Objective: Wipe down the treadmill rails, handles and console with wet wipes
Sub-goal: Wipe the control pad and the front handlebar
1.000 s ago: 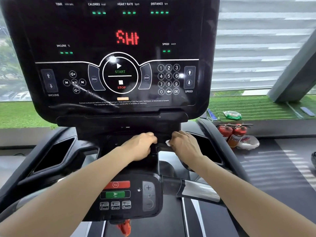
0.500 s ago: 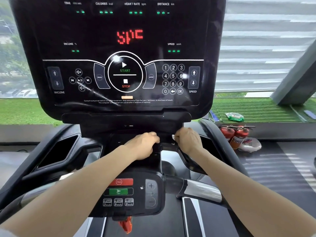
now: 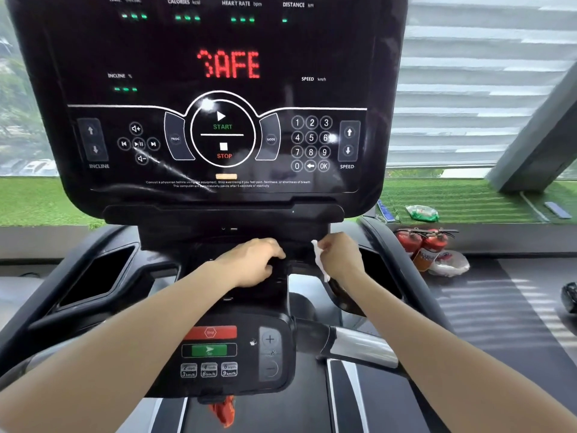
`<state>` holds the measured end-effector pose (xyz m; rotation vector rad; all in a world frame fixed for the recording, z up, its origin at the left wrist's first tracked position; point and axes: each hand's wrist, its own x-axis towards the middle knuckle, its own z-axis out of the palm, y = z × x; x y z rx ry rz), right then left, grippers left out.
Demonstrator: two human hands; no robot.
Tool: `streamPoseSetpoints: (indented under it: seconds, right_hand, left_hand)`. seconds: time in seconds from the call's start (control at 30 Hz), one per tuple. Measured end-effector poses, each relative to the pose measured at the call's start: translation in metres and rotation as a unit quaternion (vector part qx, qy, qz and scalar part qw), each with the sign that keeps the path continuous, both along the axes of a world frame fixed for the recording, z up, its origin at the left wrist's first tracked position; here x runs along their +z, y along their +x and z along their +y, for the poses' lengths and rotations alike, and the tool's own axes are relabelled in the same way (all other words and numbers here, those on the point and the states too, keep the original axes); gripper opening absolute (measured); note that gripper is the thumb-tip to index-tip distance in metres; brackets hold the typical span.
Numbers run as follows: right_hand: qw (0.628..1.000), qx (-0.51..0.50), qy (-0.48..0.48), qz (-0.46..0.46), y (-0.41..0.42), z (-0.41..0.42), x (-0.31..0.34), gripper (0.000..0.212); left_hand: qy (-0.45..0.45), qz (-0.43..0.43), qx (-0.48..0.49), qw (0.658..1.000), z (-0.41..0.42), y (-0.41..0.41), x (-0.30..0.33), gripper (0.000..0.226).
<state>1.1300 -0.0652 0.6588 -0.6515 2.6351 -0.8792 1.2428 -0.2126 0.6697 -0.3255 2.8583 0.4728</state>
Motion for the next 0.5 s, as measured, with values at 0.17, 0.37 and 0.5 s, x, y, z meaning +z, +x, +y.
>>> streamPoseSetpoints:
  seconds: [0.17, 0.37, 0.5]
  right_hand:
    - [0.999, 0.022, 0.016, 0.033, 0.013, -0.015, -0.003, 0.04]
    - [0.997, 0.072, -0.038, 0.004, 0.032, -0.037, 0.0, 0.025]
    - [0.995, 0.066, -0.01, 0.069, 0.019, -0.026, 0.004, 0.025]
  left_hand:
    - [0.0, 0.0, 0.015, 1.0, -0.006, 0.007, -0.002, 0.045]
    - [-0.026, -0.014, 0.024, 0.999, -0.013, 0.014, -0.003, 0.048]
    - [-0.029, -0.022, 0.035, 0.999, -0.017, 0.018, -0.002, 0.048]
